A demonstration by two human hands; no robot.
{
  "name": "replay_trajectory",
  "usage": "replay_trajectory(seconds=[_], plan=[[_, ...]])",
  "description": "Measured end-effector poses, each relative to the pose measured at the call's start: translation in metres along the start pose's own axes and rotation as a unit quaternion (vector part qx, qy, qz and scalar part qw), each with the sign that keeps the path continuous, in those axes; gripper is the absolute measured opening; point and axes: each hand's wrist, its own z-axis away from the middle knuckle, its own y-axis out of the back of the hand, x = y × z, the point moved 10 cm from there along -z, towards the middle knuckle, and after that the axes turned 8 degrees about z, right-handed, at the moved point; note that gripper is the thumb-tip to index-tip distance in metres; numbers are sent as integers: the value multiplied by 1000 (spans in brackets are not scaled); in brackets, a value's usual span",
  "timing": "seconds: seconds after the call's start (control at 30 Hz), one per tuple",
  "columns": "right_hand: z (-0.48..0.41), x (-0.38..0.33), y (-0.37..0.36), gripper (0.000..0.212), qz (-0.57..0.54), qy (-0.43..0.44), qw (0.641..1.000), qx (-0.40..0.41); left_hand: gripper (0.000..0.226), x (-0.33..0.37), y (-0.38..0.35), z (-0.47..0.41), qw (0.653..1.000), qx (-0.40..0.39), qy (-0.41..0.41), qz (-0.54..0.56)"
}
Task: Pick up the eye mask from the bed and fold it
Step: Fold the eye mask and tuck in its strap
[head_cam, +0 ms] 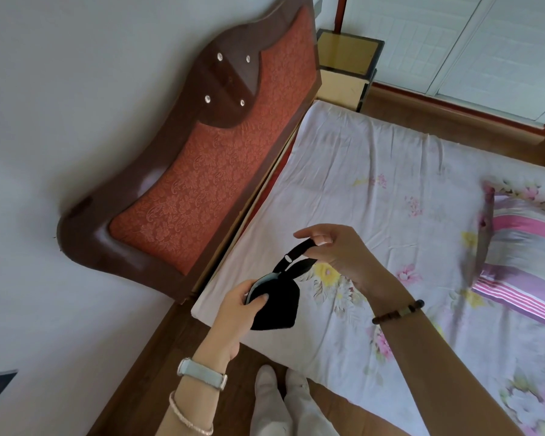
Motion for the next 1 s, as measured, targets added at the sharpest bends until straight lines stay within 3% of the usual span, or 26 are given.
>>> replay_trajectory(seconds=[0.17, 0.33, 0.47, 0.57, 0.63, 0.83, 1.0], plan=[[21, -3, -29, 28, -18, 25, 1000, 0, 28, 3, 2, -7, 988, 94, -36, 116], [45, -4, -49, 24, 48, 114, 989, 76, 25, 10, -5, -9, 947, 93, -57, 301], [62, -27, -52, 24, 215, 240, 937, 138, 32, 21, -24, -7, 912, 22, -44, 407], [74, -45, -58, 29, 328, 338, 868, 157, 47, 30, -30, -5, 922, -11, -42, 386], [77, -46, -61, 37, 343, 363, 854, 144, 49, 30, -27, -6, 935, 11, -43, 351], [75, -34, -38, 31, 257, 362, 885, 140, 41, 26, -20, -11, 955, 37, -54, 288], [47, -4, 10, 36, 73, 201, 961, 174, 35, 32, -25, -8, 978, -24, -51, 199]])
